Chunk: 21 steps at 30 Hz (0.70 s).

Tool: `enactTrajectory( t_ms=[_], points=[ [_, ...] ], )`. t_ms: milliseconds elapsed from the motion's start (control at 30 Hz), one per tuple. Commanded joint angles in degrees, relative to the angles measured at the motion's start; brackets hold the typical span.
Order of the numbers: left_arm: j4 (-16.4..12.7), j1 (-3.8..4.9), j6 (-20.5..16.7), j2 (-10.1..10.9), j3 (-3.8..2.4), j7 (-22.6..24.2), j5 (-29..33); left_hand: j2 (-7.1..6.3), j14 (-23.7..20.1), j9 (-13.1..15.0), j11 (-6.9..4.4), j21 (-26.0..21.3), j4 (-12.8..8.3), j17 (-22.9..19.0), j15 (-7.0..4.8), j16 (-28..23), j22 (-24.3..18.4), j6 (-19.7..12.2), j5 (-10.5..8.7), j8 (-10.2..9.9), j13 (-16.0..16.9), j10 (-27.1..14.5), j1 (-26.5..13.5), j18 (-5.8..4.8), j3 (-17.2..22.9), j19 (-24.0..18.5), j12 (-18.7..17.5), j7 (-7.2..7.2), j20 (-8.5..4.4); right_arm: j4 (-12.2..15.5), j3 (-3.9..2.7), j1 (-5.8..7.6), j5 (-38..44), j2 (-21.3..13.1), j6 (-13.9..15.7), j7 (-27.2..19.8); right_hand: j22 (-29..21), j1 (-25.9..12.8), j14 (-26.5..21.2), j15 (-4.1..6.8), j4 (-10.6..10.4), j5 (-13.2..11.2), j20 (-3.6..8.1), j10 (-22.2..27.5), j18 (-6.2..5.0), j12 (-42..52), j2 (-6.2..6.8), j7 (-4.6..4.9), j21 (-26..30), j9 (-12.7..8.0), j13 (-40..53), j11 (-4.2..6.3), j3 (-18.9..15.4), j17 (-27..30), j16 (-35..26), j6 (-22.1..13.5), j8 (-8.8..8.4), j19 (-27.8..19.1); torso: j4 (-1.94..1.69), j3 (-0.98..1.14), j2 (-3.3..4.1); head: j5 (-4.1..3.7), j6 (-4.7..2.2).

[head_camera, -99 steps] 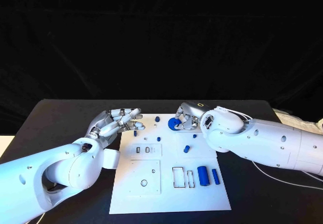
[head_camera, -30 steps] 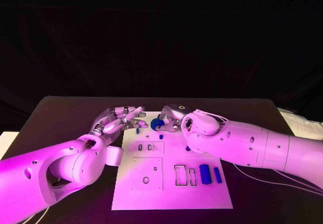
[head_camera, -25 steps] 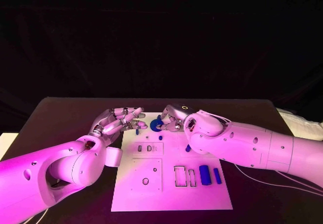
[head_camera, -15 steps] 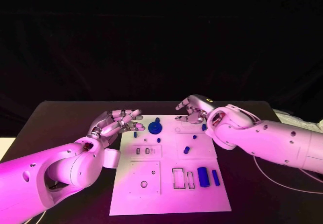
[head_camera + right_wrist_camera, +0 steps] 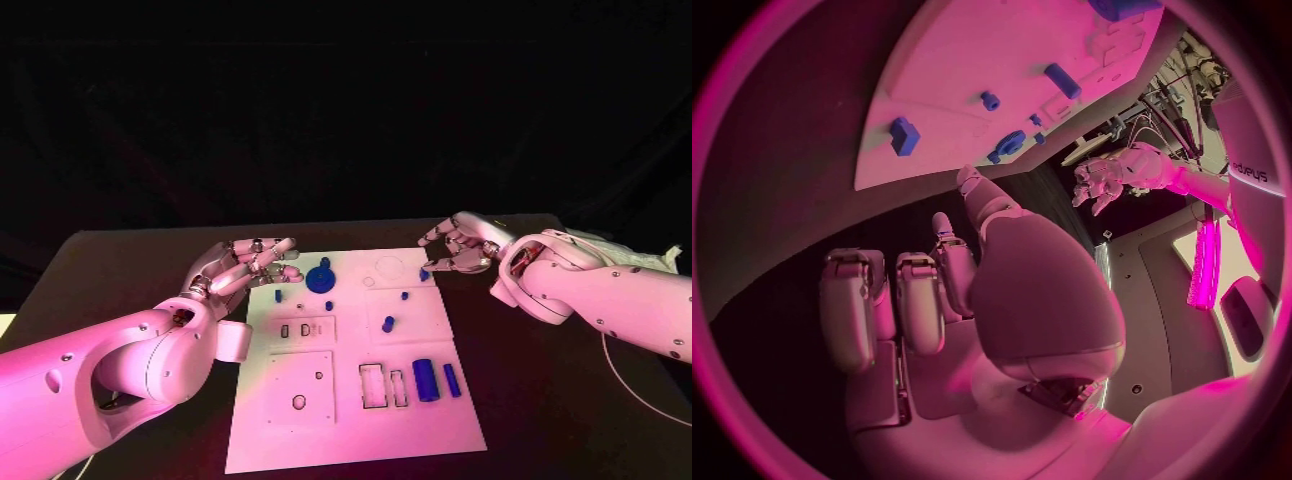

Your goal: Assemble the parts on the task board

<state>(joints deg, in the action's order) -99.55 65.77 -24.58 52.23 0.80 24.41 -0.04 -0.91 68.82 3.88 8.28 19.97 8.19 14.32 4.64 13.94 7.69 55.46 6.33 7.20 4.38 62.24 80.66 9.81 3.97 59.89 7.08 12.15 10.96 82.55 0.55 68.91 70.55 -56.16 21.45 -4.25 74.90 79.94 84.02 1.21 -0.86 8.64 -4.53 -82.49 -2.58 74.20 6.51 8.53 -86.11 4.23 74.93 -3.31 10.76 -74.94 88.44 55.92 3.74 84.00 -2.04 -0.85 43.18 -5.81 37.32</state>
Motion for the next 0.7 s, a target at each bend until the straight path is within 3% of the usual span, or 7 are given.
enactTrajectory(
  t_ms=[33, 167, 267, 500, 600, 700],
  points=[
    [0.23, 0.01, 1.55, -0.23, -0.03, 0.58, 0.04, 0.59, -0.24, -0.02, 0.28, 0.06, -0.24, 0.05, 0.28, 0.15, -0.09, -0.13, -0.24, -0.18, -0.04, 0.04, 0.15, 0.65, 0.02, 0.55, -0.25, 0.14, 0.00, -1.36, -0.01, -0.56, -1.01, 0.01, -2.34, -3.66, 6.79, 0.15, 5.46, -0.42, 0.39, 0.34, -0.58, 0.14, 0.80, -0.36, 0.15, 0.20, -0.23, -0.10, 4.69, -0.22, 0.01, -12.74, 0.39, -0.39, -0.29, 2.20, 0.15, 0.32, 0.03, -0.13, 0.05],
    [0.53, -0.01, 1.60, -0.36, -0.03, 0.58, 0.04, 0.59, -0.24, -0.02, 0.28, 0.06, -0.24, 0.05, 0.28, 0.15, -0.09, -0.13, -0.24, -0.18, -0.04, 0.04, 0.15, 0.65, 0.02, 0.55, -0.25, 0.14, 0.00, -2.56, -0.01, -1.11, -0.67, 0.14, -2.79, -3.82, 6.76, -0.06, 5.47, -0.47, 0.41, 0.43, -0.63, 0.27, 0.80, -0.60, 0.22, 0.26, -0.22, -0.16, 4.55, -0.28, -0.15, -12.78, 0.41, -0.71, -0.30, 2.18, 0.00, 0.29, 0.02, -0.17, 0.32],
    [0.74, -0.03, 1.61, -0.40, -0.02, 0.58, 0.04, 0.59, -0.24, -0.02, 0.28, 0.06, -0.24, 0.05, 0.28, 0.15, -0.09, -0.13, -0.24, -0.18, -0.04, 0.04, 0.15, 0.65, 0.02, 0.55, -0.25, 0.14, 0.00, -3.29, -0.01, -1.56, -0.38, 0.34, -3.03, -3.80, 6.66, -0.26, 5.46, -0.51, 0.40, 0.51, -0.66, 0.33, 0.77, -0.71, 0.28, 0.29, -0.17, -0.19, 4.49, -0.32, -0.30, -12.77, 0.40, -0.91, -0.30, 2.12, 0.04, 0.38, 0.09, -0.06, 0.31],
    [0.92, -0.06, 1.65, -0.51, -0.02, 0.57, 0.04, 0.59, -0.24, -0.02, 0.28, 0.06, -0.24, 0.05, 0.28, 0.15, -0.09, -0.13, -0.24, -0.18, -0.04, 0.04, 0.15, 0.65, 0.02, 0.55, -0.25, 0.14, 0.00, -5.04, -0.01, -2.14, -0.08, 1.19, -3.40, -3.50, 6.69, -0.35, 5.47, -0.52, 0.38, 0.56, -0.68, 0.34, 0.78, -0.75, 0.26, 0.31, -0.18, -0.20, 4.47, -0.33, -0.35, -12.82, 0.43, -0.98, -0.29, 2.13, 0.05, 0.26, 0.00, -0.15, 0.54],
    [0.90, -0.06, 1.66, -0.57, -0.02, 0.56, 0.04, 0.59, -0.24, -0.02, 0.28, 0.06, -0.24, 0.05, 0.28, 0.15, -0.09, -0.13, -0.24, -0.18, -0.04, 0.04, 0.15, 0.65, 0.02, 0.55, -0.25, 0.14, 0.00, -5.54, -0.01, -2.46, 0.12, 1.55, -3.58, -3.33, 6.74, -0.46, 5.48, -0.53, 0.33, 0.62, -0.69, 0.32, 0.79, -0.70, 0.19, 0.32, -0.20, -0.21, 4.51, -0.35, -0.39, -12.85, 0.44, -1.05, -0.28, 2.15, -0.06, 0.27, 0.02, -0.17, 0.66],
    [0.89, -0.06, 1.64, -0.57, -0.02, 0.53, 0.04, 0.59, -0.24, -0.02, 0.28, 0.06, -0.24, 0.05, 0.28, 0.15, -0.09, -0.13, -0.24, -0.18, -0.04, 0.04, 0.15, 0.65, 0.02, 0.55, -0.25, 0.14, 0.00, -6.19, -0.02, -2.81, 0.27, 2.16, -3.55, -3.09, 6.75, -0.61, 5.48, -0.55, 0.27, 0.68, -0.72, 0.31, 0.79, -0.69, 0.06, 0.33, -0.21, -0.21, 4.52, -0.36, -0.43, -12.86, 0.44, -1.09, -0.24, 2.16, 0.05, 0.27, -0.02, 0.03, 0.76]
  ],
)
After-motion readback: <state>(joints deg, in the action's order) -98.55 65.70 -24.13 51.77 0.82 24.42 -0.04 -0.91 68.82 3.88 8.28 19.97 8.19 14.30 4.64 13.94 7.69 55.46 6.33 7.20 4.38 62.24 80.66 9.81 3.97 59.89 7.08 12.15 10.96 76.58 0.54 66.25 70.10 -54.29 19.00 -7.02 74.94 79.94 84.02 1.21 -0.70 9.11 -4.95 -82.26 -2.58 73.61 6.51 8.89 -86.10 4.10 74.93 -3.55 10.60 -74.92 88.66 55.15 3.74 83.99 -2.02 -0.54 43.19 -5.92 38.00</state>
